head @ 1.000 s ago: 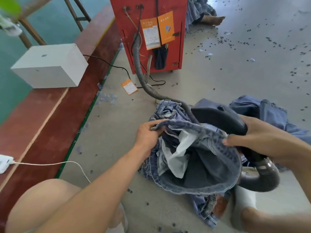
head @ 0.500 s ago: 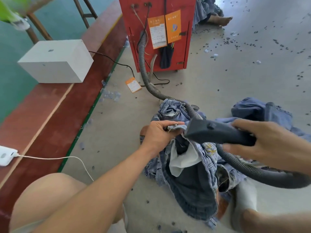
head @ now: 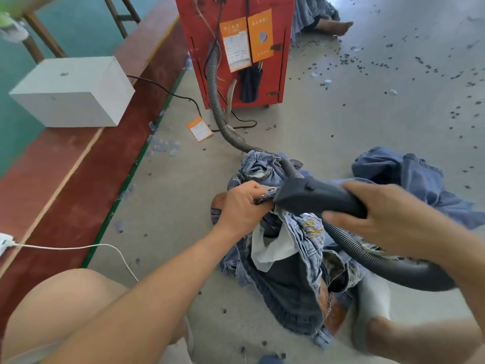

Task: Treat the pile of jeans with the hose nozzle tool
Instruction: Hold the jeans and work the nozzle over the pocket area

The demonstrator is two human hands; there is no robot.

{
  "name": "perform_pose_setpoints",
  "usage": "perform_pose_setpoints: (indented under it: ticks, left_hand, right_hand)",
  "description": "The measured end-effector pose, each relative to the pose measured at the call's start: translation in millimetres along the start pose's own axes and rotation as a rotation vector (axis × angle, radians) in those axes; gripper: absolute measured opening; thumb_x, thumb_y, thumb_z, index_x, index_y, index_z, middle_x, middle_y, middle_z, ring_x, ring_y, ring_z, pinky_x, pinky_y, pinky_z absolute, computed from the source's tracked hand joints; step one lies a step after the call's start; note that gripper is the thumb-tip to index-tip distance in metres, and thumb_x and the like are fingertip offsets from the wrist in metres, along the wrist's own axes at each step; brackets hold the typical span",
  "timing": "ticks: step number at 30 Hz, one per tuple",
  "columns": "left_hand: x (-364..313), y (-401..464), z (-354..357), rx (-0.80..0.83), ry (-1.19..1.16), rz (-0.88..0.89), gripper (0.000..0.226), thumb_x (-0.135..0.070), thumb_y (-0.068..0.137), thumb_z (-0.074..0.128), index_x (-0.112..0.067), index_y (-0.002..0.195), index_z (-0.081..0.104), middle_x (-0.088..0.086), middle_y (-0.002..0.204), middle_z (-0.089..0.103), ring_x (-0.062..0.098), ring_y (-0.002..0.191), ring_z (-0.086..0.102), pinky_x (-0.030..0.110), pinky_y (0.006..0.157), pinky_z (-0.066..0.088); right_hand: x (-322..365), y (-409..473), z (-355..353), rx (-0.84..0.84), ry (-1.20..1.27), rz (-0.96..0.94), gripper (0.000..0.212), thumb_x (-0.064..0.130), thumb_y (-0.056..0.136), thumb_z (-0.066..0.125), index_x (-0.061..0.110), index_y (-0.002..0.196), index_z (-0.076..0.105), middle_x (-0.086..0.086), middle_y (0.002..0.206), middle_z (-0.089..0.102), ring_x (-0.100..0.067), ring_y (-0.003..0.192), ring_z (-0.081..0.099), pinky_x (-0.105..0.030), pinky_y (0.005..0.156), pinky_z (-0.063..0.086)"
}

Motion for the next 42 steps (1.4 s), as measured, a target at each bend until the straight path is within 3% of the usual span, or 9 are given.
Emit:
perform_pose_setpoints:
  ticks: [6,13,17,21,24,27,30,35,42]
  left_hand:
    - [-18,-6,-1,-0.066,0.171,0.147,0.027,-0.007,0.087,0.081,-0.015,0.112,0.08,-0.003,0.084,0.06,0.007,0.076,0.055,0.005,0.073,0.04]
    - [-21,-8,-5,-0.13,0.255,0.19,0.029,0.002,0.084,0.079,-0.011,0.11,0.081,0.003,0.084,0.058,0.019,0.075,0.057,0.026,0.068,0.047]
    - [-25,-12,-2,-0.127,0.25,0.219,0.031,0.003,0.084,0.079,-0.008,0.112,0.08,-0.002,0.088,0.057,0.013,0.078,0.056,0.007,0.075,0.04]
    - [-16,-4,-8,-0.109,0.152,0.076,0.024,-0.007,0.089,0.079,-0.013,0.112,0.08,-0.001,0.084,0.064,0.011,0.075,0.059,0.007,0.073,0.041]
    - [-9,0,4,0.1,0.022,-0.074,0.005,-0.01,0.089,0.078,-0.012,0.092,0.083,0.005,0.075,0.072,0.01,0.063,0.058,0.026,0.065,0.047]
    - [-2,-10,26,0.422,-0.144,-0.23,0.014,-0.023,0.093,0.077,-0.034,0.098,0.083,-0.011,0.062,0.071,0.002,0.041,0.04,0.015,0.045,0.036]
    - [-3,-18,30,0.574,-0.223,-0.272,0.01,-0.035,0.095,0.074,-0.037,0.093,0.083,-0.018,0.071,0.074,-0.007,0.048,0.051,0.007,0.05,0.04]
    - [28,-17,24,0.34,-0.334,-0.63,0.033,-0.047,0.074,0.073,-0.015,0.076,0.065,0.004,0.076,0.064,0.019,0.073,0.06,0.032,0.071,0.043]
    - [20,-18,35,0.297,-0.415,-0.788,0.055,-0.044,0.067,0.079,0.002,0.096,0.072,0.022,0.097,0.077,0.04,0.092,0.075,0.056,0.084,0.06]
  right_hand:
    - [-3,19,-9,-0.148,0.217,0.08,0.025,0.054,0.091,0.062,0.03,0.088,0.056,0.006,0.053,0.062,-0.005,0.042,0.057,-0.02,0.041,0.042]
    - [-1,7,12,0.149,0.238,0.062,0.031,0.057,0.089,0.064,0.027,0.089,0.061,-0.004,0.061,0.065,-0.017,0.046,0.061,-0.035,0.048,0.053]
    - [-3,26,7,-0.034,0.245,0.093,0.021,0.05,0.095,0.064,0.03,0.089,0.06,0.003,0.057,0.066,-0.009,0.043,0.06,-0.039,0.051,0.057]
    - [-26,19,-6,-0.04,0.352,0.127,0.022,0.046,0.096,0.067,0.028,0.086,0.06,0.002,0.052,0.064,-0.014,0.04,0.058,-0.022,0.043,0.048]
    - [-11,13,8,0.091,0.327,0.052,0.014,0.056,0.089,0.066,0.043,0.088,0.06,0.003,0.057,0.065,-0.011,0.042,0.059,-0.024,0.044,0.05]
    - [-6,25,12,-0.022,0.209,0.084,0.02,0.056,0.091,0.065,0.037,0.089,0.058,0.004,0.06,0.064,-0.012,0.05,0.062,-0.035,0.052,0.055]
    - [-21,25,-10,-0.176,0.202,0.189,0.025,0.052,0.093,0.063,0.028,0.091,0.057,0.001,0.063,0.065,-0.016,0.051,0.064,-0.036,0.051,0.054]
    - [-11,-1,-26,-0.099,0.261,0.052,0.024,0.05,0.089,0.066,0.029,0.084,0.057,0.005,0.05,0.06,-0.007,0.036,0.05,-0.017,0.04,0.039]
    - [-8,2,5,-0.217,0.266,0.174,0.043,0.067,0.075,0.072,0.031,0.084,0.051,0.005,0.058,0.062,-0.007,0.048,0.058,-0.031,0.05,0.042]
Point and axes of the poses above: each hand's wrist, its own y-axis towards the middle knuckle, its own z-axis out of the palm, x = y × z, the point moved 8 cm from there along y, towards the middle knuckle
